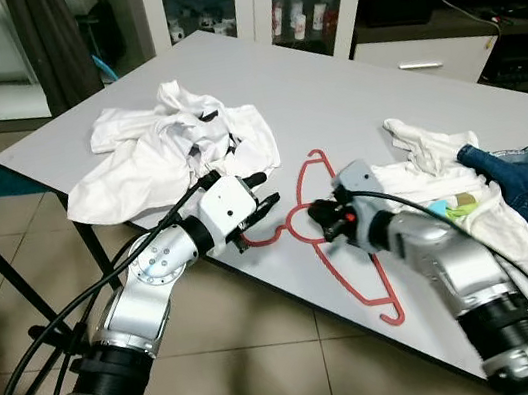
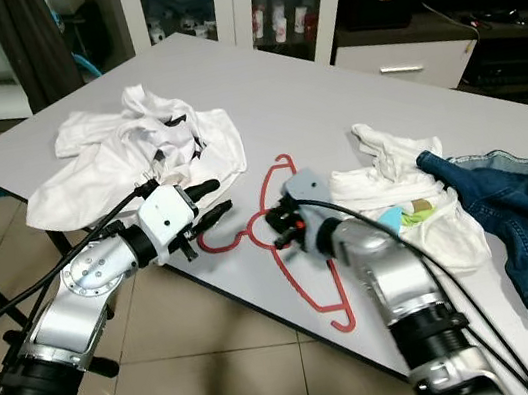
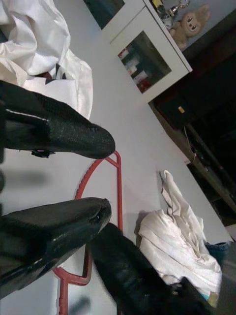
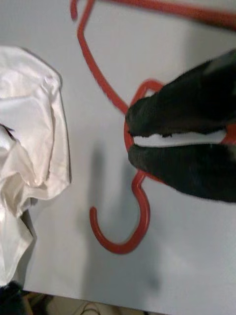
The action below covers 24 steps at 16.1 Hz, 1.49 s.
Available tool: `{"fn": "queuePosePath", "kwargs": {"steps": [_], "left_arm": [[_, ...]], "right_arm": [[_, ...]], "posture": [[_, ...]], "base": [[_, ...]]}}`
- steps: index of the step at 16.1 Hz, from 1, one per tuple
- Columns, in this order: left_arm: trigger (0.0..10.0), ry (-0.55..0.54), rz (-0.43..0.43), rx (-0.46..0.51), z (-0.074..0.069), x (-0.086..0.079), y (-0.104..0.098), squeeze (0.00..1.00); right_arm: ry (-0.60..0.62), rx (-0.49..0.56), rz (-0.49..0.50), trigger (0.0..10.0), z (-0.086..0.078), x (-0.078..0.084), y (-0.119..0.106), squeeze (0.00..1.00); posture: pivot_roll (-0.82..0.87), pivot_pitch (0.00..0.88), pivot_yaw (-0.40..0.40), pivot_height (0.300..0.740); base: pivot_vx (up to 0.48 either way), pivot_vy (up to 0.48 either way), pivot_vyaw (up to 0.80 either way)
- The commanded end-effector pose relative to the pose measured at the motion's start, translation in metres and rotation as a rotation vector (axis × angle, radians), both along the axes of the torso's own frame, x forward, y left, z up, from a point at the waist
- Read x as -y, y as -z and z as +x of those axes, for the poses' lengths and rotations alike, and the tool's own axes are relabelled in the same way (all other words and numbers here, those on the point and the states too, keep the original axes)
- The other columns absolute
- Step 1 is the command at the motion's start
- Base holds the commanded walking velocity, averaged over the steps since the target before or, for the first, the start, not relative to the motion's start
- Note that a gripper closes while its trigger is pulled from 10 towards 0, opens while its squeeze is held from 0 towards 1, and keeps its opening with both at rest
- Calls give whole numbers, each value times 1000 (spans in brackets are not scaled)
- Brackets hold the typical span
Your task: Hang hanger
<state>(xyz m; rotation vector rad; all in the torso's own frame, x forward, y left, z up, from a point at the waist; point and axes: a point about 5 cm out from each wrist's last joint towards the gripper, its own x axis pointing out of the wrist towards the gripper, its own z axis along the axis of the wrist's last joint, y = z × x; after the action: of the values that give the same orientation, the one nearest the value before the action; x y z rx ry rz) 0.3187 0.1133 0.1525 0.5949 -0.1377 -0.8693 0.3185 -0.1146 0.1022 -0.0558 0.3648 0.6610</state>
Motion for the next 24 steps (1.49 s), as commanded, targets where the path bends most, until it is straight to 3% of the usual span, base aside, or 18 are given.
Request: {"fn": "queuePosePath", "kwargs": {"steps": [1,5,6,11,16,17,18,19,21,24], "left_arm": [[10000,-2,10,-12,3,-5,-3,0],[10000,-2,7,-71,2,-20,-2,0],[10000,74,10,-152,-10,-22,5,0],[10000,223,64,-220,-34,-21,15,0],[10000,209,54,-238,-36,-22,15,0],[10000,206,51,-238,-36,-23,14,0],[10000,199,53,-241,-36,-26,13,0],[10000,188,62,-245,-37,-32,12,0],[10000,179,70,-253,-39,-36,13,0],[10000,183,66,-275,-44,-39,14,0]], "right_arm": [[10,-11,1,10000,2,0,4,1000],[-1,-16,-17,10000,4,-12,14,941],[29,-7,-38,10000,9,-12,17,0],[46,-7,-91,10000,13,-10,27,0],[52,-9,-91,10000,13,-9,31,0],[55,-9,-90,10000,13,-8,32,702],[58,-9,-89,10000,13,-6,33,1000],[62,-7,-93,10000,13,-1,33,976],[59,6,-93,10000,13,4,31,0],[54,38,-53,10000,14,11,21,0]], "posture": [[51,0,-79,723],[59,0,-80,723],[65,0,-81,723],[71,0,-81,723],[73,0,-84,723],[73,0,-84,723],[76,0,-86,723],[78,0,-88,723],[81,1,-88,723],[83,2,-84,723]], "base": [[0,0,0],[0,0,0],[0,0,0],[0,0,0],[0,0,0],[0,0,0],[0,0,0],[0,0,0],[0,0,0],[0,0,0]]}}
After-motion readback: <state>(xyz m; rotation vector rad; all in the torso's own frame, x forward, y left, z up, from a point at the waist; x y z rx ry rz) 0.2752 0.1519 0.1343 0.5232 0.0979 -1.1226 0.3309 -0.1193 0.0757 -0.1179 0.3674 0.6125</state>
